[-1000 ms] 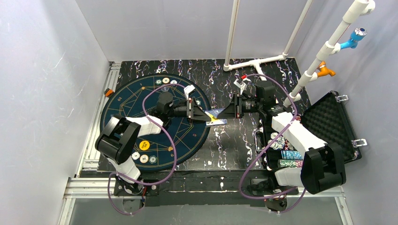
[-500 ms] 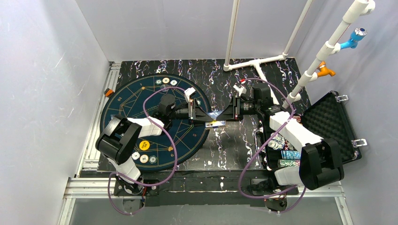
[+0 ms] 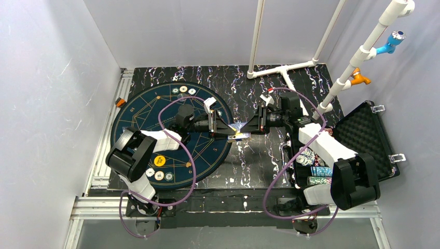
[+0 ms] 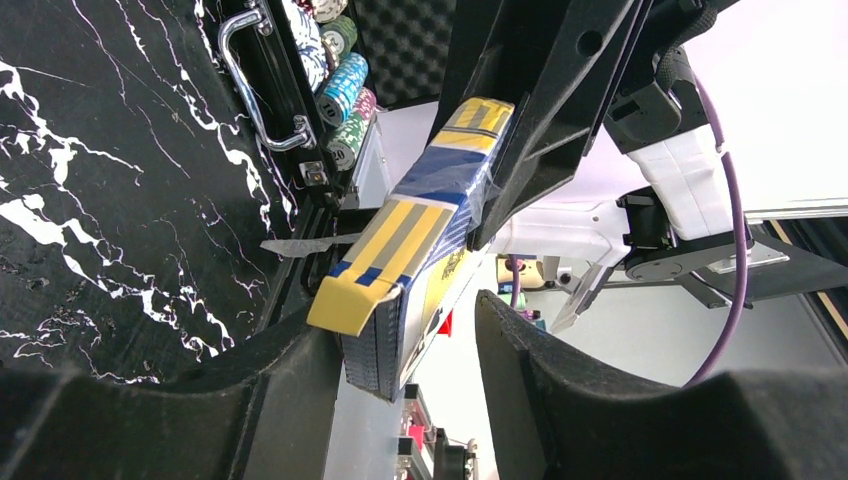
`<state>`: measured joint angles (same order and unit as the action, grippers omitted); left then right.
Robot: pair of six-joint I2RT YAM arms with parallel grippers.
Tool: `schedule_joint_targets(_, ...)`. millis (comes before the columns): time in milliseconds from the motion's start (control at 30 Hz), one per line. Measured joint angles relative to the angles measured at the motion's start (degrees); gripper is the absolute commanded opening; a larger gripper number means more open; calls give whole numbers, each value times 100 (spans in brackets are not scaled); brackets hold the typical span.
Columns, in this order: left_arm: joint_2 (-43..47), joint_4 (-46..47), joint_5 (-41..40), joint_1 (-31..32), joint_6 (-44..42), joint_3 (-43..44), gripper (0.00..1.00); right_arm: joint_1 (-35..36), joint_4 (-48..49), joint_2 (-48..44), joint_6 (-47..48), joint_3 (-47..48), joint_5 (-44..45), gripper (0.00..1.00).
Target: Distribute texas hold em gaming equipment
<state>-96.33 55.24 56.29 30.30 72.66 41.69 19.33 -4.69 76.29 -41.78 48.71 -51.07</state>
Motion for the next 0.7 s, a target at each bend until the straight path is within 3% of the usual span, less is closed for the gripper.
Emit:
schedule_joint_targets(200, 0, 0, 2, 42, 0, 0, 47, -26, 24, 0, -188, -20, 13, 34)
schedule_joint_targets(700, 0, -22, 7, 46, 0, 0, 44, -48, 205, -2, -455, -83, -15, 47)
